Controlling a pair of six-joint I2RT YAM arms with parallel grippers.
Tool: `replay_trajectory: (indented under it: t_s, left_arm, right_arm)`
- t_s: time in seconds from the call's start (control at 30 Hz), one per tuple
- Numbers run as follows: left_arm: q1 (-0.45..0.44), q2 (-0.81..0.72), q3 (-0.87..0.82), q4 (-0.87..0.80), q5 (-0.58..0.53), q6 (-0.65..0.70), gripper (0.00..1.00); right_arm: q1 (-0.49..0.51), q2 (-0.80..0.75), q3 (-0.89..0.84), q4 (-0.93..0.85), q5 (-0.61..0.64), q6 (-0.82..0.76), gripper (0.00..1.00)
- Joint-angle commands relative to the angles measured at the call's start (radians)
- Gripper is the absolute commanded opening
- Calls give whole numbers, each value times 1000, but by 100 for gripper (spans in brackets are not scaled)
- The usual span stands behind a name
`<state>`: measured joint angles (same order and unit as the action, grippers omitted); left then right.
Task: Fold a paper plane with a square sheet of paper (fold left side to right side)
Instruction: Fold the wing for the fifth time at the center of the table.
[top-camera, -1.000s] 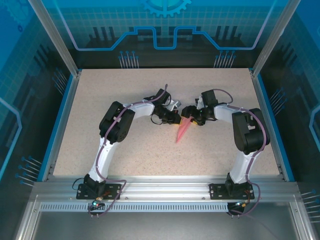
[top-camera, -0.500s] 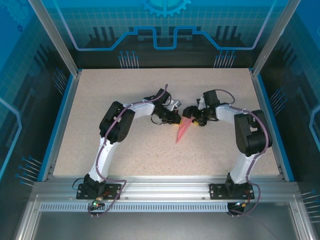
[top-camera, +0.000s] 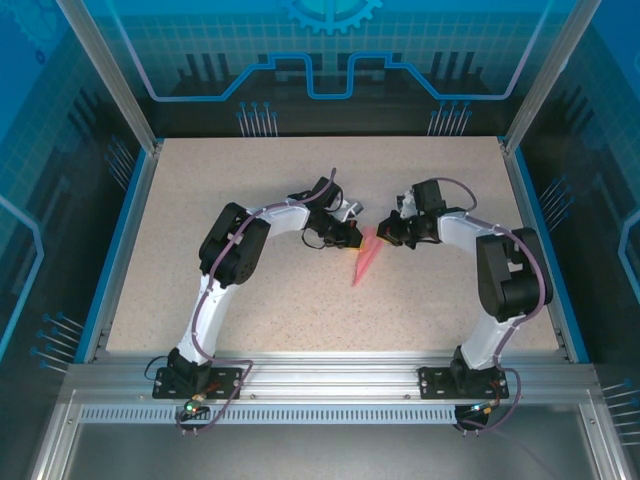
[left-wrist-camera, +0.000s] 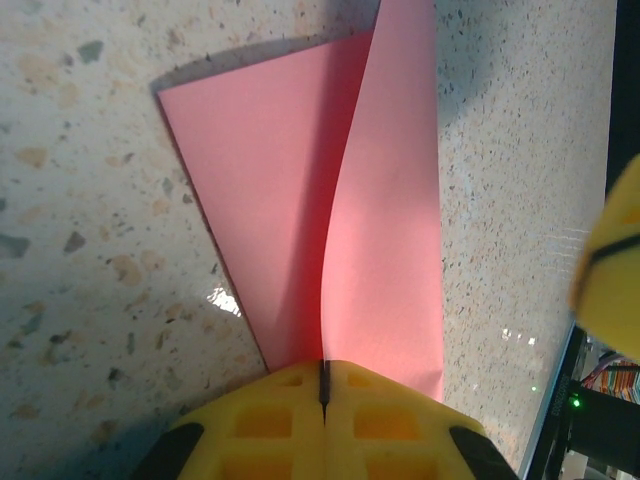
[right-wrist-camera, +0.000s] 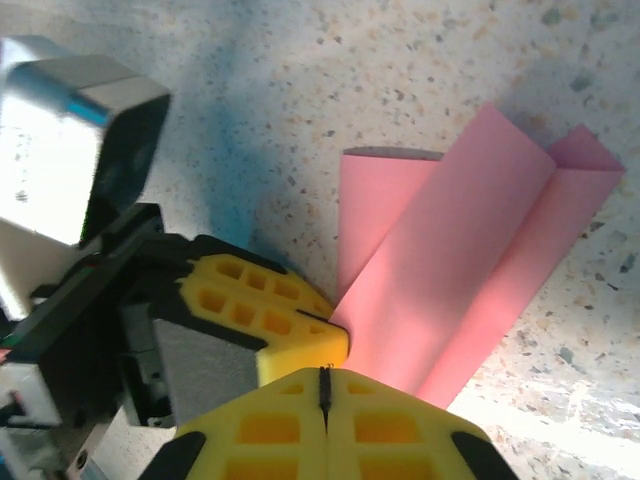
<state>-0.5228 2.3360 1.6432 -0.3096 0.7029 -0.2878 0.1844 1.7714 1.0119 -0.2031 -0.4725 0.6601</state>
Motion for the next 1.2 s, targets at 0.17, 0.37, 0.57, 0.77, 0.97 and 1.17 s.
replay_trajectory:
  t_s: [0.17,0.37,0.57,0.77,0.97,1.17]
  left_arm:
    - [-17,36,10,-57,-43,26,4]
    - [-17,38,13,-63,-48,32,4]
    - [-16,39,16,-71,-53,38,4]
    - [-17,39,18,-76,-57,40,5]
    - [-19,42,24,-80,-56,41,5]
    - [-20,42,29,-83,-54,38,5]
  right_arm:
    - [18,82,48,3,-15,-8,1]
    - [17,101,52,-11,2,-21,1]
    - [17,118,53,-28,20,-28,1]
    - [18,126,52,-51,44,-36,1]
    - [17,135,50,-68,62,-36,1]
    - [18,147,34,-92,90,-31,1]
